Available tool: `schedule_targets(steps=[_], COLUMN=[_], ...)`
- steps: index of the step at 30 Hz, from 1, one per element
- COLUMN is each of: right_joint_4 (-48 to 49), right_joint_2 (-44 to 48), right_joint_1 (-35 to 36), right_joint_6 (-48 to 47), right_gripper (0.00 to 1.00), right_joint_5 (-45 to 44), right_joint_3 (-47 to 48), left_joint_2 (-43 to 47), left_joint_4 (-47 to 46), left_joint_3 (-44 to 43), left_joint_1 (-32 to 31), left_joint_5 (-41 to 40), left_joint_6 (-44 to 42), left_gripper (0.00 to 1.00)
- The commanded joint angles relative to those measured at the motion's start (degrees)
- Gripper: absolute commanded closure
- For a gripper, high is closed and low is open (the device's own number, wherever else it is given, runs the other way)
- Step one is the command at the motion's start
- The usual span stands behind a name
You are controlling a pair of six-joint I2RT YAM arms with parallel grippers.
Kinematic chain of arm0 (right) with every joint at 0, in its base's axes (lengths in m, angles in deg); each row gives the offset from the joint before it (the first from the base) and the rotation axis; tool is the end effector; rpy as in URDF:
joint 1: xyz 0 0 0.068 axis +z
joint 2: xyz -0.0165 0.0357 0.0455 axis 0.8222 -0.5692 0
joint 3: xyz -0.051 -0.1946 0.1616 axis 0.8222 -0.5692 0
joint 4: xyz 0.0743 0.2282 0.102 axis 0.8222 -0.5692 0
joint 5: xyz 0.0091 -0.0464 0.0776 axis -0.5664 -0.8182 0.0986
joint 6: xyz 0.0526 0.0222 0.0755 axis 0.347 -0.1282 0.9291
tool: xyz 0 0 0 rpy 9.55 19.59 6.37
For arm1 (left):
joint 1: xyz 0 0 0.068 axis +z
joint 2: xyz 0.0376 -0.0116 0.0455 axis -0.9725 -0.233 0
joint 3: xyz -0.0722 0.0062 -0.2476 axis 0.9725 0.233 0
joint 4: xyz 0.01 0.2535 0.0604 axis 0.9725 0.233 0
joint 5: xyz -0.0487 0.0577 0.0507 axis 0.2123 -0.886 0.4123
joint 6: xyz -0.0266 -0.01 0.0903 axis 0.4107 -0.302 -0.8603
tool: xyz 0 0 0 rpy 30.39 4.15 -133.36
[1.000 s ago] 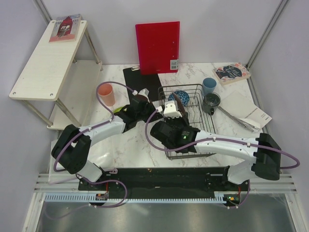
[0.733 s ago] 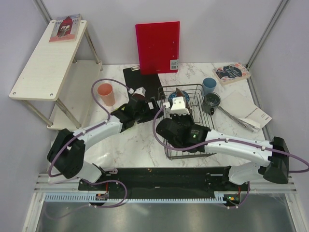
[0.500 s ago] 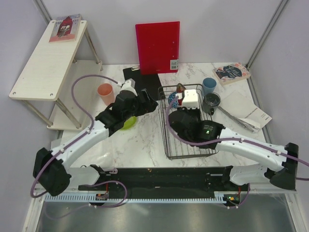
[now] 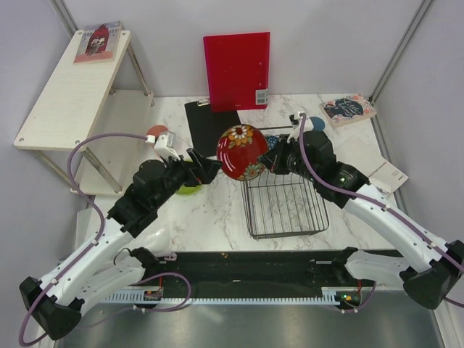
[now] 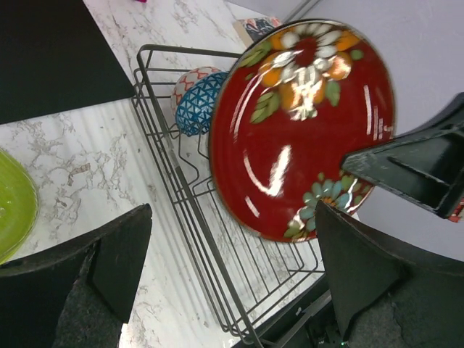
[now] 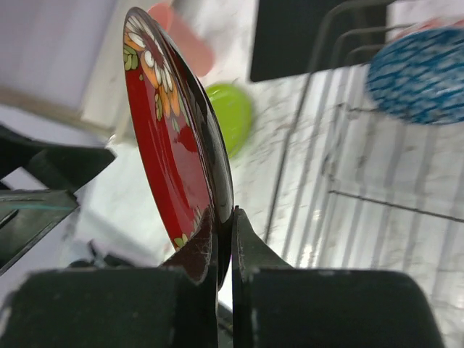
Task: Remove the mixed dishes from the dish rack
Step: Place the plate at the center of the board.
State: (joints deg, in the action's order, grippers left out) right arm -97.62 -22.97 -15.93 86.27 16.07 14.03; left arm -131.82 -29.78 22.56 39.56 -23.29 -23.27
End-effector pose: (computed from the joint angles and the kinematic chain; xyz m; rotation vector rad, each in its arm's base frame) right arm 0.2360 0.1842 0.3408 0.0118 2.0417 0.7759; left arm 0.2065 -0.1479 0.3185 -0.0852 1.8359 -0.8915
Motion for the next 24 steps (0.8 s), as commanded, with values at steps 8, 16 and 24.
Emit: schedule_targets(steps=[8, 16, 24], right_joint_4=[21.11, 22.96, 25.85], right_joint_2=[-4.98, -3.14, -1.73], right_joint_1=[-0.70, -0.70, -0.62], right_joint_6=[11.52, 11.70, 13.45], right_gripper=[1.00, 1.00, 1.00], right_joint_5=[27.16, 27.25, 31.03], right_joint_3=[-4.98, -5.78, -6.92], left_joint_2=[6.13, 5.78, 9.03], left_joint_4=[-2.80, -2.19, -7.19], left_joint_3=[4.85, 5.99, 10.03], left_joint_1=[0.41, 0.41, 0.41], left_joint_5=[2.32, 0.83, 2.14], left_joint_6=[-3.54, -3.45, -2.05], left_gripper=[0.01, 0.18, 0.60])
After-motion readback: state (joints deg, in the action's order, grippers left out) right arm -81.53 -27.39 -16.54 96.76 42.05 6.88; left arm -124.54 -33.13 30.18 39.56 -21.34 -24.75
